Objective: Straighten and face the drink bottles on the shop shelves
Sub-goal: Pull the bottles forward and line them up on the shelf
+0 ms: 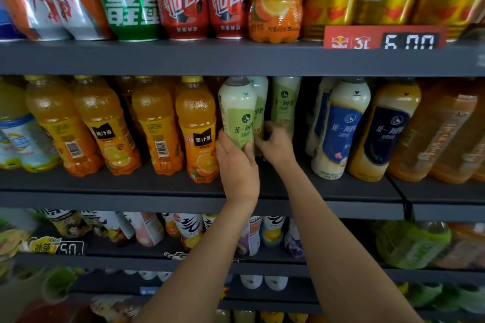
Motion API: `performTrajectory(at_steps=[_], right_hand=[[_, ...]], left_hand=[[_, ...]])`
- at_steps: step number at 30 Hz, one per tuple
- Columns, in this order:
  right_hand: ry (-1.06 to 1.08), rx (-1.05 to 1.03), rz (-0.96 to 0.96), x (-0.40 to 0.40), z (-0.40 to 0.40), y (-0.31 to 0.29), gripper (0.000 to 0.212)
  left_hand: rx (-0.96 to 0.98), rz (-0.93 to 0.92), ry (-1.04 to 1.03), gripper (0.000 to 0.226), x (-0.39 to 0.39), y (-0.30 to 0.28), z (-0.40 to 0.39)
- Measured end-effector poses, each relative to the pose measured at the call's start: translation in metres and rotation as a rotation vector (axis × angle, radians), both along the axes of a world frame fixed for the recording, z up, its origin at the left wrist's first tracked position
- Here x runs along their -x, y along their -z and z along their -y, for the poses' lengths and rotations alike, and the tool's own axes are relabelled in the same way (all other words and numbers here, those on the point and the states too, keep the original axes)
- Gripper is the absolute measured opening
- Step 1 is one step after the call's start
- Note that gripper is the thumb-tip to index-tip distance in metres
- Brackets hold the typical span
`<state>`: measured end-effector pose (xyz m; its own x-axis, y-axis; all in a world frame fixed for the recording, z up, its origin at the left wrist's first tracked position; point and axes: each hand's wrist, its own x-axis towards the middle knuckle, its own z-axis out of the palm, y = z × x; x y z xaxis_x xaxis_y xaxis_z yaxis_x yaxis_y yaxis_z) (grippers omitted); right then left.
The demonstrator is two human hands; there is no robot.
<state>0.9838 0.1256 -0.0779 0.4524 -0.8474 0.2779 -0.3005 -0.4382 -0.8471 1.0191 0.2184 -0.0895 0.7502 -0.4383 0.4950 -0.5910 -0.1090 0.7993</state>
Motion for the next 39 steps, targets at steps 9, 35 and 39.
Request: performTrajectory(at_steps=[9, 35, 39], right_hand=[[0.378, 0.150, 0.033, 0.034, -0.022, 0.015, 0.051], [-0.069, -0.090, -0.038, 0.111, -0.038, -0.026, 0.046], [-0.014, 0.107, -0.169, 0.116, -0.040, -0.020, 0.050]], left_hand=[[-0.001, 0.018, 0.145, 0.049, -0.012, 0.002, -0.004], [-0.148, -0.227, 0.723, 0.055, 0.026, -0.020, -0.009], [-0.162, -0.202, 0.626, 0.064, 0.028, -0.015, -0.009]])
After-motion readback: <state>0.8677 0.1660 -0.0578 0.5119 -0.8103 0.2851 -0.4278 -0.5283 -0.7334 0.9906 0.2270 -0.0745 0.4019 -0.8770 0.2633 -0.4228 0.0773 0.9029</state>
